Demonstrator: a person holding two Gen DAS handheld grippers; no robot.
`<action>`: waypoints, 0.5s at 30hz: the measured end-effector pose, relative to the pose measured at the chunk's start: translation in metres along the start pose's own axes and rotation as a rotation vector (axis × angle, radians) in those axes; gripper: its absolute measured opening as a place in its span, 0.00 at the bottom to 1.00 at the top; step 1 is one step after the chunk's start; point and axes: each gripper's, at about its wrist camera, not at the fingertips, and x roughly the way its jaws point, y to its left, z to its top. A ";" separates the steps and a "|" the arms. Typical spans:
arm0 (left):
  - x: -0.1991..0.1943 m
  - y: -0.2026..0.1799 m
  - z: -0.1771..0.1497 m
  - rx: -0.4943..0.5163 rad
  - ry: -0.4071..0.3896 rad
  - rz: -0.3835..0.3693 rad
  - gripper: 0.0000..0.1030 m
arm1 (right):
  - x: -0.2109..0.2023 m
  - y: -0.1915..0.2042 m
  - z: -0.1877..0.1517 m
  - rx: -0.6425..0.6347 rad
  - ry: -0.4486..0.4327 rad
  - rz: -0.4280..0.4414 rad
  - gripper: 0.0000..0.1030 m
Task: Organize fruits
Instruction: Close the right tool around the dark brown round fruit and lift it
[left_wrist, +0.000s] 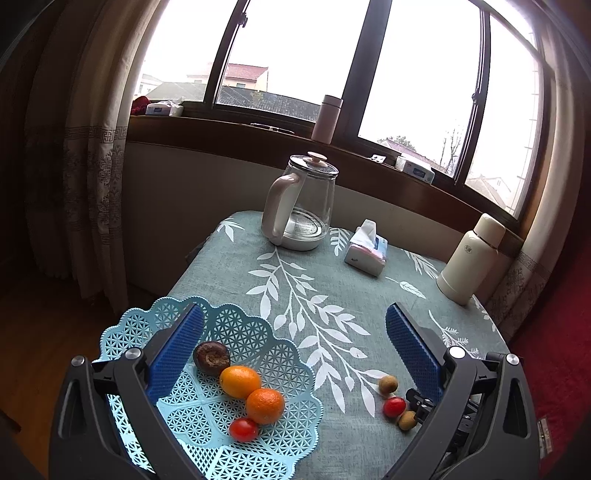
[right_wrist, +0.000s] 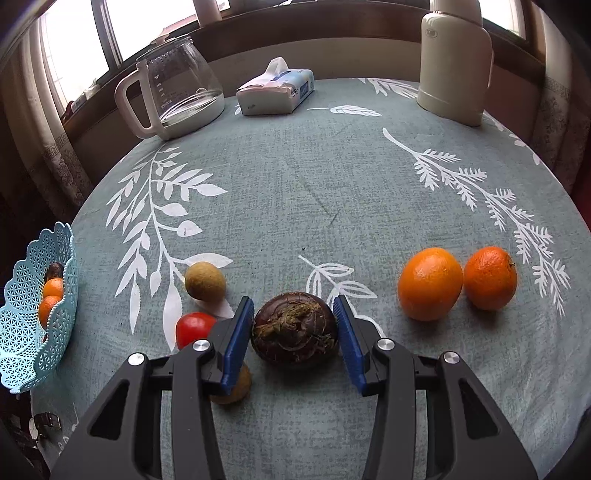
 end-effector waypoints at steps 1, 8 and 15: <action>0.000 0.000 -0.001 0.001 0.001 -0.001 0.97 | -0.002 -0.001 -0.003 -0.005 0.003 0.009 0.44; 0.009 -0.020 -0.012 0.037 0.028 -0.023 0.97 | -0.024 -0.017 -0.017 0.029 0.000 0.090 0.44; 0.029 -0.059 -0.039 0.117 0.085 -0.084 0.97 | -0.039 -0.031 -0.022 0.054 -0.036 0.106 0.44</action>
